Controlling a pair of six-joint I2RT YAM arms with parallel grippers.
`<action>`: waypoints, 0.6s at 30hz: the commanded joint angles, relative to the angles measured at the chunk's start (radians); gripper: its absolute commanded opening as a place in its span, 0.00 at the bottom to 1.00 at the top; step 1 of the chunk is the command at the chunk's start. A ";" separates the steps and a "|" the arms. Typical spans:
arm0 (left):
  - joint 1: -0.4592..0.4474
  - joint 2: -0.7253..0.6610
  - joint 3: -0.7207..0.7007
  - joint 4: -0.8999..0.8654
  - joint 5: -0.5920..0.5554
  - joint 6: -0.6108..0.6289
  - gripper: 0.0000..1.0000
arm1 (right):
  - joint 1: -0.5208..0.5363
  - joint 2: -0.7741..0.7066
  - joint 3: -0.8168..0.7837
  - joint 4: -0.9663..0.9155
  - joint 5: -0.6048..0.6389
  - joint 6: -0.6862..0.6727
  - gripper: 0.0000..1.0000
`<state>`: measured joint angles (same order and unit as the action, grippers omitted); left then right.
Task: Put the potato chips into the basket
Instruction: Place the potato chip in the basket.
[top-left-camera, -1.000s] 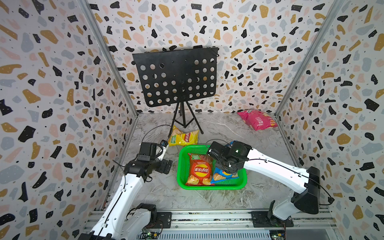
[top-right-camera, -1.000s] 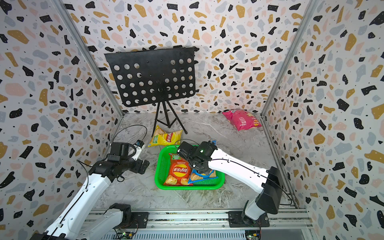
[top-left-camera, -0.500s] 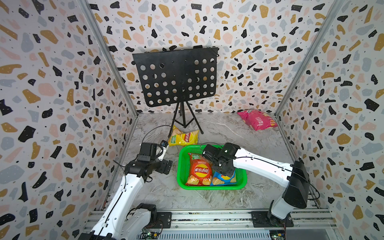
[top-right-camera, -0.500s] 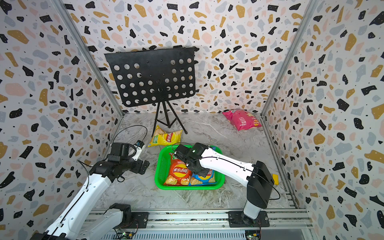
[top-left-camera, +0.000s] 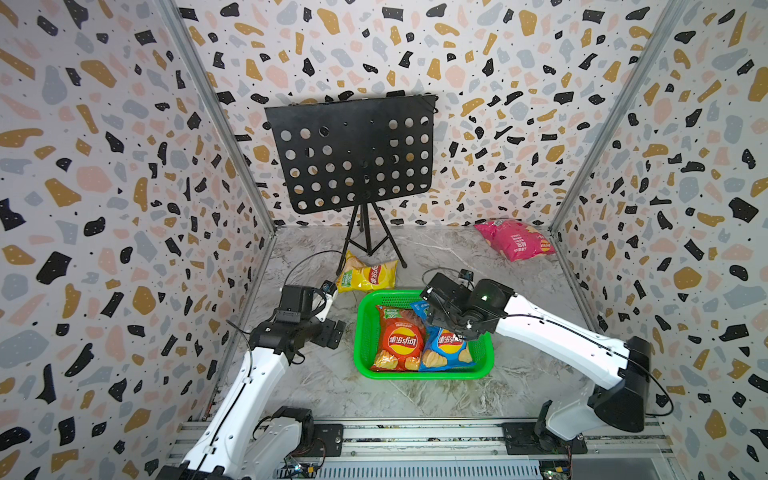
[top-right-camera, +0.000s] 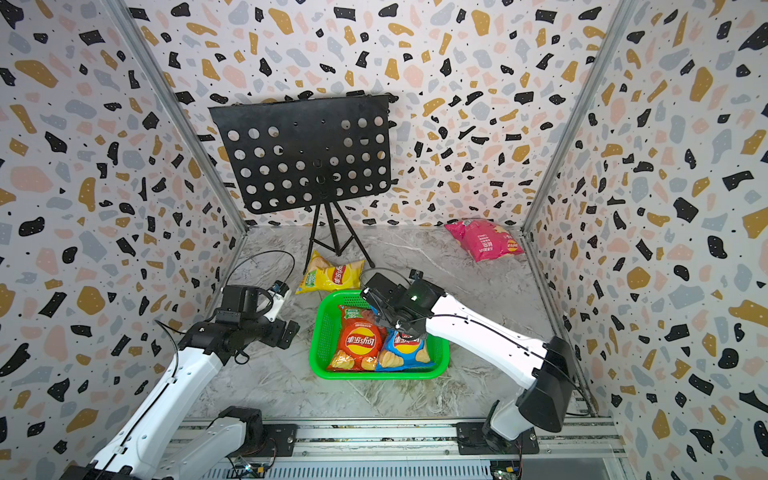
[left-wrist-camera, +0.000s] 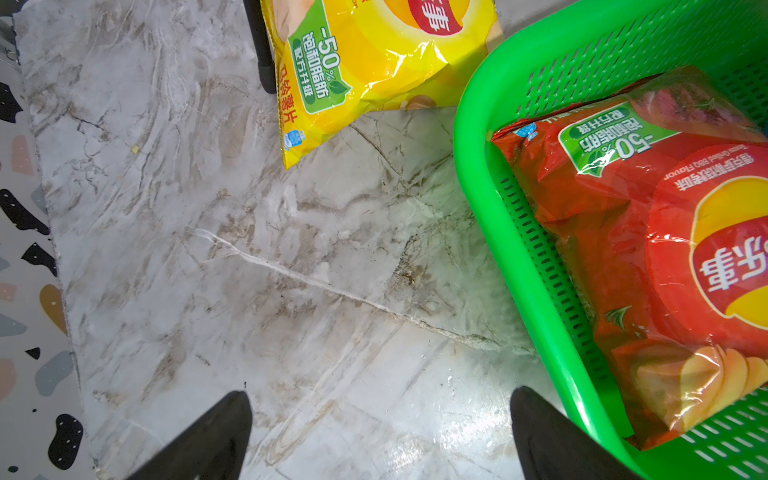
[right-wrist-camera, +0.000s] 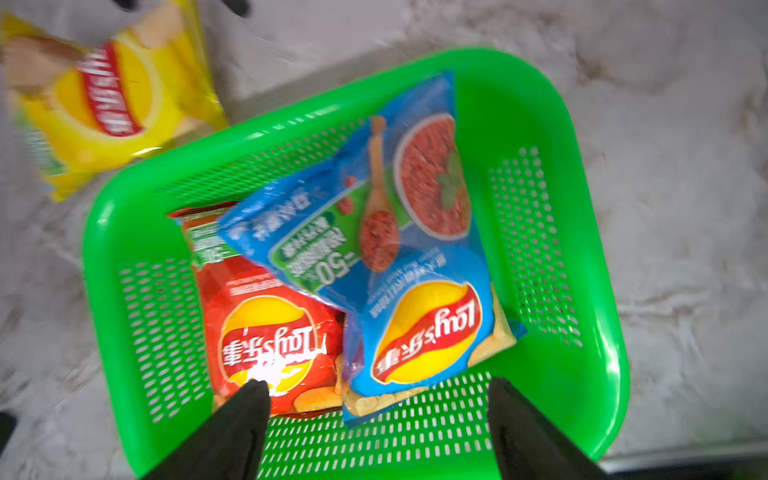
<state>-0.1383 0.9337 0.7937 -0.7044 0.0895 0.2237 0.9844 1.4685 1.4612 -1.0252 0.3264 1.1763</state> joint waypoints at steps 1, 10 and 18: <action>0.006 -0.002 -0.011 0.022 0.012 0.010 1.00 | -0.048 -0.057 -0.039 0.100 -0.035 -0.263 0.79; 0.006 -0.001 -0.013 0.020 0.025 0.015 1.00 | -0.098 0.105 0.027 0.038 -0.111 -0.574 0.72; 0.006 -0.001 -0.016 0.017 0.032 0.019 1.00 | -0.122 0.241 0.048 0.069 -0.097 -0.650 0.72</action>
<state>-0.1383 0.9340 0.7933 -0.7048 0.1028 0.2260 0.8799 1.7138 1.4769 -0.9504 0.2169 0.5808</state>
